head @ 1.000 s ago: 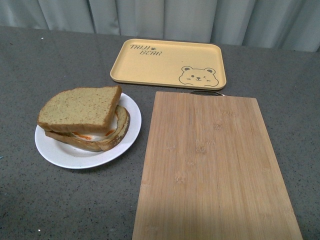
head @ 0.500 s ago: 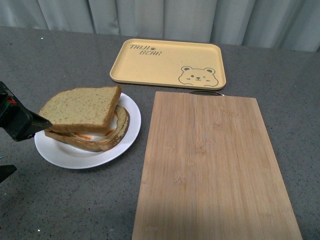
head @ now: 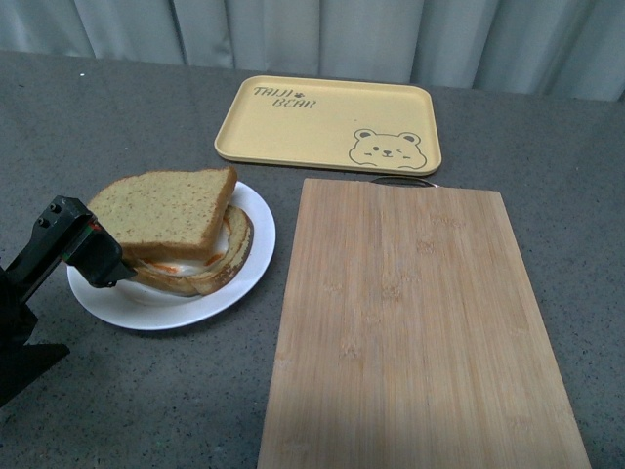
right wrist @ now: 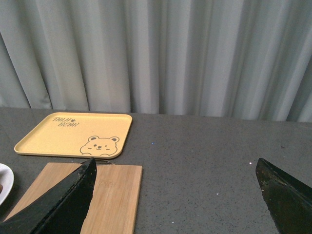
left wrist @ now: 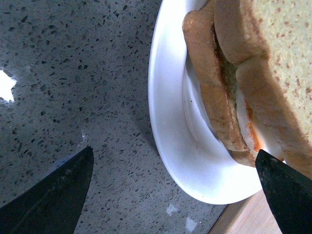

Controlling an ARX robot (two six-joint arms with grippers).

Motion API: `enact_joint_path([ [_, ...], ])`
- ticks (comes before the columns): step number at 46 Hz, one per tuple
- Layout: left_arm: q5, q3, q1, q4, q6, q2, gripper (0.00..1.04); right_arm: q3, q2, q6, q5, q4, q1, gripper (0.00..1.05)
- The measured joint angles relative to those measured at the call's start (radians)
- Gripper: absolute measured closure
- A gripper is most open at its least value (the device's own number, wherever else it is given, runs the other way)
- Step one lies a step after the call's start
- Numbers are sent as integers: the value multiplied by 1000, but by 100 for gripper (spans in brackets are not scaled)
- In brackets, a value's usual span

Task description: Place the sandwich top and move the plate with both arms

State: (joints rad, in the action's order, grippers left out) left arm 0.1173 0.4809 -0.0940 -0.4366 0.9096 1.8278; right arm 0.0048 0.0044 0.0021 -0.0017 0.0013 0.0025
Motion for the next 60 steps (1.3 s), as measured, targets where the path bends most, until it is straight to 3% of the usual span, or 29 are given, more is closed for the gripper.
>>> enact_joint_path([
  [12,6,53,6,31,0,57,7,0,0,0,0,0,0,9],
  [14,8,55,8,25,5,74,13,0,0,0,0,0,0,9],
  [20,18,69,14,1,10,107,17,0,0,0,0,0,0,9],
  [33,89,122,27,0,42,187,74,0,0,0,0,0,0,9],
  [42,128,119,45,2,64,154,96,0,0,0,0,0,0,9],
  [51,173,47,49,-70,89,88,100,0,0,0,0,0,0,9],
  [60,208,-42,61,-321,151,109,101,0,0,0,0,0,0,9],
])
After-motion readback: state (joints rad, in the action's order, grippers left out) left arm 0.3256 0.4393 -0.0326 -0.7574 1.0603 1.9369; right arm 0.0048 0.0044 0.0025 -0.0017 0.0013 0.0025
